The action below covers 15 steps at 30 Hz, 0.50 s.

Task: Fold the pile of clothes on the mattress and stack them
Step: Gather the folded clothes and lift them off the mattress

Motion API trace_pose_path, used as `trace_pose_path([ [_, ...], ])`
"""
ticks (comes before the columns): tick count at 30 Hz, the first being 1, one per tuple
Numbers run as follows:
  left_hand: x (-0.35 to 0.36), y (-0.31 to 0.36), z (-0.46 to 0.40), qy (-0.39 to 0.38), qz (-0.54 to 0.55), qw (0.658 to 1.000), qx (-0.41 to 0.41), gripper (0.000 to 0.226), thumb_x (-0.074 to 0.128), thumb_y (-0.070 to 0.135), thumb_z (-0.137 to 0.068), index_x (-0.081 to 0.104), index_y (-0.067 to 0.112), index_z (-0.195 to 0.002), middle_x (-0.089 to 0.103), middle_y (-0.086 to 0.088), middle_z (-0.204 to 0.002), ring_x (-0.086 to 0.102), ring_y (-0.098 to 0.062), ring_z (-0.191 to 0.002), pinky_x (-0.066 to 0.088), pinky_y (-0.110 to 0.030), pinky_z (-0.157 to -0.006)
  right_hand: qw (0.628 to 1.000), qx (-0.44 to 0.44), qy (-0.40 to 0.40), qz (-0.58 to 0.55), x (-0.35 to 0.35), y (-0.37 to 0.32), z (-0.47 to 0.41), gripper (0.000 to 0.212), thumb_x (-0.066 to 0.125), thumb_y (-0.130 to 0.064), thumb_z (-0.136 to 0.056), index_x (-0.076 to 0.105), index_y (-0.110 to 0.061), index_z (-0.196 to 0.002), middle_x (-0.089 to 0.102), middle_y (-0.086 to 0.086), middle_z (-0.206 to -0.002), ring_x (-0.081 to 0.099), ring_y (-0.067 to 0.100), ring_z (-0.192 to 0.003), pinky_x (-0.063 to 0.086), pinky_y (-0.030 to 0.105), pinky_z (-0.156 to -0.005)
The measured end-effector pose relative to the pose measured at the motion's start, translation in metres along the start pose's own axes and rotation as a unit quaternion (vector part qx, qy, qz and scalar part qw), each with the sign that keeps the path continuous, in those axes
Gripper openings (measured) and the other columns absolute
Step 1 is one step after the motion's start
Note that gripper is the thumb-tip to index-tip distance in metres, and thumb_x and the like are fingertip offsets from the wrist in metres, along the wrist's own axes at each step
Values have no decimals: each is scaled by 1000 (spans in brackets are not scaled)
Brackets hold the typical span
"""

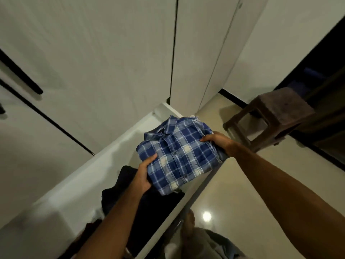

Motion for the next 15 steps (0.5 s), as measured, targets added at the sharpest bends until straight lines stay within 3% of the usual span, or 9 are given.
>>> trace_pose_path([
  [2,3,-7,-16,23,21,1000,-5,35,68,23,-89,67,10,-123,72,-16,-117,67,-38,-109,47,-56,-103,999,2,-4,32,-2,-1,-25,30,68,-14,-89,62,-8,-118,77,13,-96,75,28,-80,61,35,-66],
  [5,-5,-24,-59,99,21,995,-13,27,73,23,-85,71,12,-110,75,-13,-107,70,-36,-100,51,-54,-98,997,27,-26,69,-2,7,-83,33,68,-12,-88,62,-9,-120,74,17,-106,73,34,-94,60,45,-83],
  [7,-16,-45,-96,152,14,988,-5,42,80,28,-78,70,14,-116,74,-13,-112,69,-36,-104,52,-56,-97,993,51,-50,98,0,19,-127,26,65,-9,-90,61,-13,-116,72,17,-109,70,34,-98,58,45,-83],
  [12,-52,-112,-158,253,-9,967,-1,81,94,45,-59,63,15,-128,68,-9,-124,66,-30,-109,54,-53,-96,978,38,-66,195,6,64,-184,18,63,-6,-95,59,-18,-108,66,5,-102,64,17,-88,51,28,-69],
  [13,-48,-112,-153,254,-22,967,9,77,93,43,-63,63,15,-127,68,-9,-125,66,-27,-108,54,-49,-97,974,32,-61,217,6,71,-188,16,63,-10,-97,59,-20,-108,65,3,-102,64,15,-89,52,28,-71],
  [15,-25,-102,-125,249,-44,967,26,38,82,22,-82,64,16,-115,68,-10,-120,67,-21,-100,54,-39,-93,961,35,-70,264,1,86,-193,20,65,-22,-96,59,-22,-115,65,3,-109,66,21,-101,57,38,-84],
])
Point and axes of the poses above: each hand's wrist, its own z-axis away from the middle knuckle, its own x-axis out of the palm, y = z × x, the point moved 2 cm from there along -z, towards the middle knuckle
